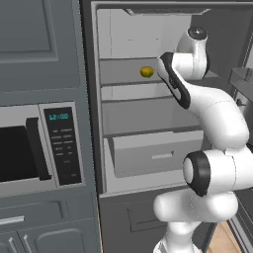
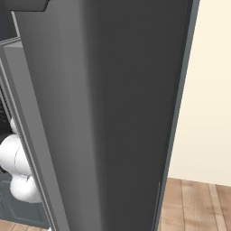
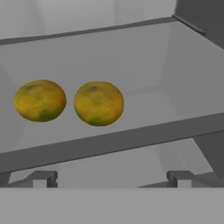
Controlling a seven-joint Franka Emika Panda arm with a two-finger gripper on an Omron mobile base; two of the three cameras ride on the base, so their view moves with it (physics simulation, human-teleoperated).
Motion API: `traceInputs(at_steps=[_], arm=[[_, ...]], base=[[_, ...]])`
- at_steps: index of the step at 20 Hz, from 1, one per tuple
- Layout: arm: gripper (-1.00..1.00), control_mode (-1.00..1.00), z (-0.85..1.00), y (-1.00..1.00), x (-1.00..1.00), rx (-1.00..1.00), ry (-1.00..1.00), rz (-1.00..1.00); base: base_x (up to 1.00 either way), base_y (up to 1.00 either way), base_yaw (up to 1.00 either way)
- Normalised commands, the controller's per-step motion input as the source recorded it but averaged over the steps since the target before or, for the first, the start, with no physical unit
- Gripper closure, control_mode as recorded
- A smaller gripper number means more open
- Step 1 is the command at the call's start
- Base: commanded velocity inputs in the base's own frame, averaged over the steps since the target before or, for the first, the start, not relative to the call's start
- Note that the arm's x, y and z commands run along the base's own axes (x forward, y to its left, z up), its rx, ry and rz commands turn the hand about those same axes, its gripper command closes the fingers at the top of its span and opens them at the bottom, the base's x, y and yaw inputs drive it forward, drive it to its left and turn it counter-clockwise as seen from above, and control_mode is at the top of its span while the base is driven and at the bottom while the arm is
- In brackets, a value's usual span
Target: Place the condiment bottle and mustard from the counter to the top shelf of the fridge. If the existing items in the fridge are on the top shelf, move them to other shelves.
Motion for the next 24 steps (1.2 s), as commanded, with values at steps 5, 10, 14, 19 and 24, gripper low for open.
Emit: traceInputs(at_steps=[5,10,14,19,24], arm=[[-1.00,-1.00,-0.32,-0.07,0.46,0.00,0.00,0.00],[-1.00,-1.00,-0.36,0.01,0.48,-0.01,0.00,0.00],[-1.00,-1.00,-0.14,0.03,0.65,0.00,0.00,0.00],[-1.00,-1.00,-0.06,0.02,0.63,-0.02,0.00,0.00],[1.00,-1.00,-0.15,0.00,0.46,-0.03,-0.02,0.01]], base=[[0.00,0.00,0.00],[0.00,0.00,0.00],[0.00,0.00,0.00],[0.00,0.00,0.00],[0.00,0.00,0.00]])
